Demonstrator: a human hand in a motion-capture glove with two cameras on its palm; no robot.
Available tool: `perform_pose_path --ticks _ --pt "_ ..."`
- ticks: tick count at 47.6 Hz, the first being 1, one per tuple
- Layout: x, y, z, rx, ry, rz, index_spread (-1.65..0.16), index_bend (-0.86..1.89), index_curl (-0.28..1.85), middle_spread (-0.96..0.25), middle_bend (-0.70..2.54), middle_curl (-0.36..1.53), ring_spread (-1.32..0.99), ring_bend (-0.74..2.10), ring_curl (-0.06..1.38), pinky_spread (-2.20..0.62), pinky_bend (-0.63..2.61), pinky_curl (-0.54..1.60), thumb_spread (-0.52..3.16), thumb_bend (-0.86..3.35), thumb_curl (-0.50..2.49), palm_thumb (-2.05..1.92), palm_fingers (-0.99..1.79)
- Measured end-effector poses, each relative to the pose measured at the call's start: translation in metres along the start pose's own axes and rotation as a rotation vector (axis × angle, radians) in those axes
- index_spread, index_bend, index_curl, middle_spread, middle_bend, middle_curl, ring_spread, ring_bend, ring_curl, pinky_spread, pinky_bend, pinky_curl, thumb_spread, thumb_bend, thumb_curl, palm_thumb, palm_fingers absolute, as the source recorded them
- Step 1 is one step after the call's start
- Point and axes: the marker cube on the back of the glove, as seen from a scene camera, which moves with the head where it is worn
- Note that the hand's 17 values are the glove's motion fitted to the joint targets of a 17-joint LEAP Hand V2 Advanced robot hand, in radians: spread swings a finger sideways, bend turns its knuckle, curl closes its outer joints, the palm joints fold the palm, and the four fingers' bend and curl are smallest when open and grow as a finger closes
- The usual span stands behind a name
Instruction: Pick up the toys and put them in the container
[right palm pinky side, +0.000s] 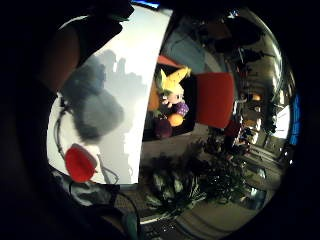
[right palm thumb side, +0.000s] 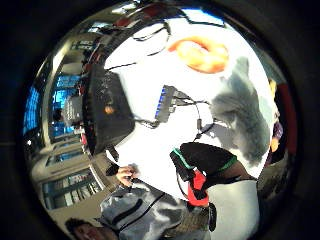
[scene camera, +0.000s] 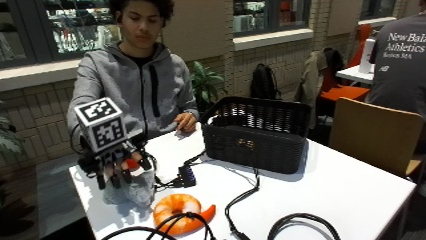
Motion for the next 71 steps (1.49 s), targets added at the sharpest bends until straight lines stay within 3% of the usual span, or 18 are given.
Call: perform_pose_path --ticks 9,16,22,29,36,43,57,71 --pt "0.015 -0.011 0.049 -0.056 -0.036 0.012 -0.28 0.1 0.24 0.01 0.07 0.31 -0.08 0.32 0.25 0.0 0.81 0.44 1.24 0.0 0.34 0.15 -0.2" --pt "0.008 -0.018 0.066 -0.006 -0.034 -0.025 -0.3 0.1 0.23 -0.02 0.03 0.24 -0.06 0.24 0.25 0.02 0.99 0.48 1.26 0.0 0.34 0.17 -0.25" --pt "-0.001 -0.018 0.074 0.066 -0.01 -0.087 -0.32 0.06 0.18 -0.03 0.03 0.18 -0.1 0.58 0.33 -0.06 1.22 0.51 1.4 0.11 0.37 0.36 0.06" --pt "0.0 -0.018 0.072 0.157 0.025 -0.097 -0.32 0.21 0.21 -0.06 0.12 0.15 -0.19 1.04 0.44 -0.21 1.24 0.48 1.58 0.3 0.43 0.62 0.52" --pt "0.002 -0.013 0.057 0.227 0.053 -0.095 -0.31 0.2 0.25 -0.08 0.18 0.18 -0.24 1.14 0.5 -0.29 1.21 0.47 1.57 0.37 0.51 0.77 0.69" --pt "-0.012 -0.011 0.001 0.31 0.076 -0.133 -0.3 0.18 0.28 -0.11 0.19 0.2 -0.27 1.22 0.54 -0.33 1.23 0.48 1.59 0.42 0.57 0.85 0.79" --pt "-0.145 0.02 -0.104 0.43 0.152 -0.38 -0.29 0.18 0.32 -0.16 0.22 0.26 -0.29 1.24 0.56 -0.36 1.21 0.49 1.58 0.46 0.65 0.87 0.85" --pt "-0.317 0.001 -0.113 0.34 0.174 -0.665 -0.3 0.17 0.36 -0.19 0.23 0.31 -0.3 1.22 0.56 -0.37 1.2 0.49 1.57 0.44 0.71 0.84 0.88"
